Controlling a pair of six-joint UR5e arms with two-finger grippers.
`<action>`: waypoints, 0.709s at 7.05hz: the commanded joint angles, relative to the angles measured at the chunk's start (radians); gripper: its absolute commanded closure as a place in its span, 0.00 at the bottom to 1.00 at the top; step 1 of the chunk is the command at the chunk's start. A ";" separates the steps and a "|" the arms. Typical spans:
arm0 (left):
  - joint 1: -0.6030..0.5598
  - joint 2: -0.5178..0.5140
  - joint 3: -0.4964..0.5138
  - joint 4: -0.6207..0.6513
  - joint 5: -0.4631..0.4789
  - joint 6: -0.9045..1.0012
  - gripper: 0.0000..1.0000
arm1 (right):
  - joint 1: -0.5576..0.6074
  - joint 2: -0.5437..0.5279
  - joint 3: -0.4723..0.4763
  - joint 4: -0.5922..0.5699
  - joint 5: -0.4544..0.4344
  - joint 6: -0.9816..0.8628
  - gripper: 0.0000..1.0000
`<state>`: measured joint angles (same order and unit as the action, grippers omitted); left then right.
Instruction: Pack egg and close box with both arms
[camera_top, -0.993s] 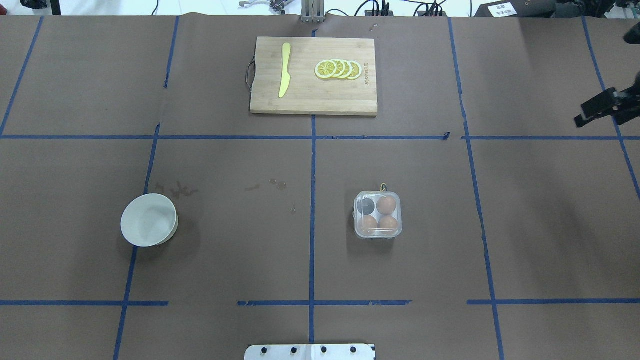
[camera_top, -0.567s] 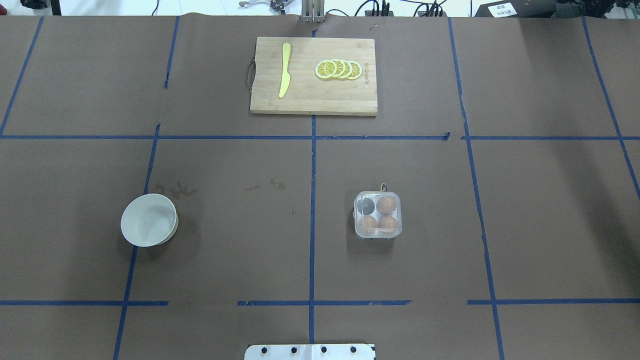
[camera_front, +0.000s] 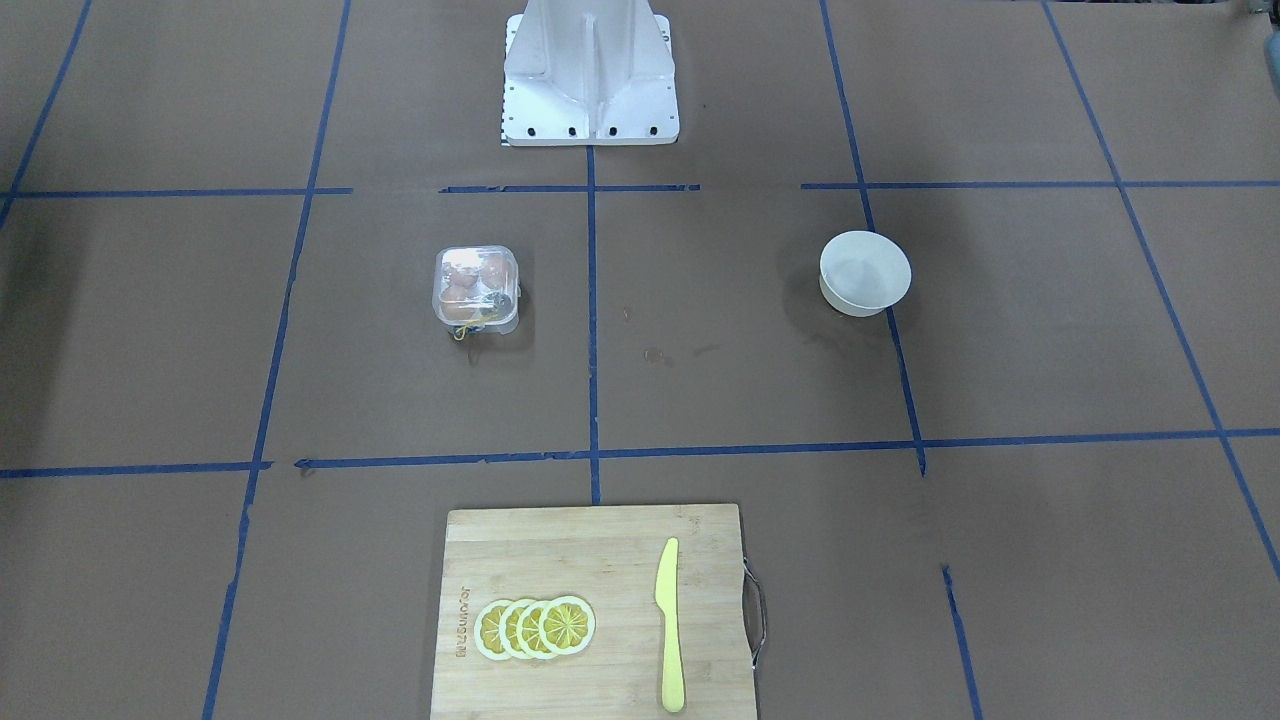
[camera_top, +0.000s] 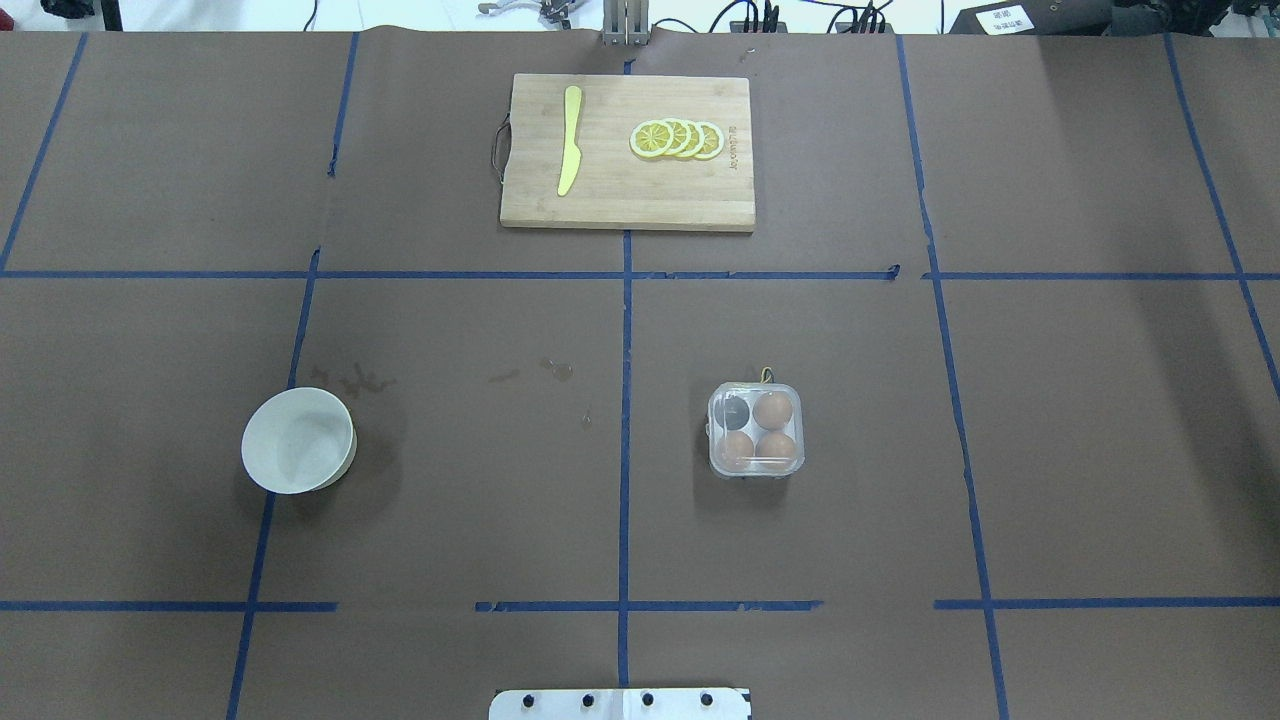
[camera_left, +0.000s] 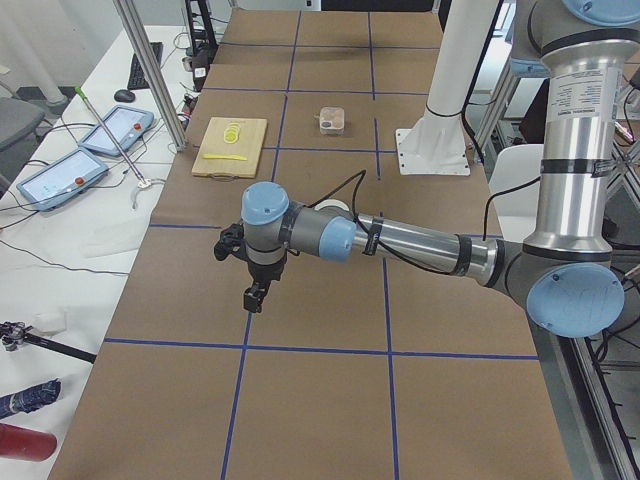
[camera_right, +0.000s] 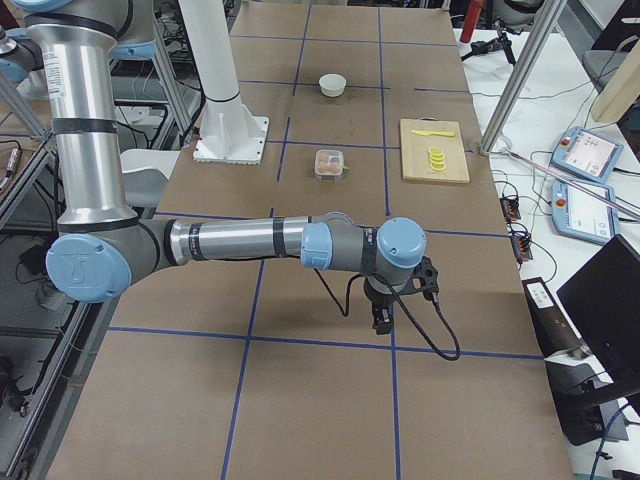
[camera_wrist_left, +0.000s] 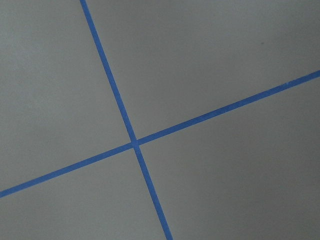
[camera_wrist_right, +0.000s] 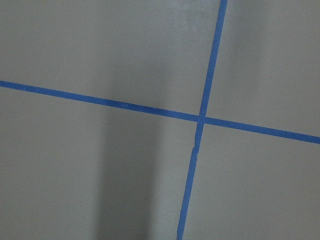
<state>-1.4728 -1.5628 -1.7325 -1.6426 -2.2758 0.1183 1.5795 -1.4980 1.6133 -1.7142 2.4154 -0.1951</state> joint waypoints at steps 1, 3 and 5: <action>-0.014 0.016 0.048 0.004 0.004 0.000 0.00 | -0.001 0.001 0.020 -0.002 -0.010 0.009 0.00; -0.015 0.021 0.053 0.012 0.001 -0.009 0.00 | -0.067 0.001 0.014 -0.004 -0.021 0.010 0.00; -0.017 0.017 0.053 0.015 -0.002 -0.009 0.00 | -0.070 -0.016 0.014 -0.001 -0.028 0.008 0.00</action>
<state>-1.4882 -1.5469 -1.6766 -1.6302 -2.2761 0.1099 1.5180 -1.5034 1.6323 -1.7179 2.3917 -0.1853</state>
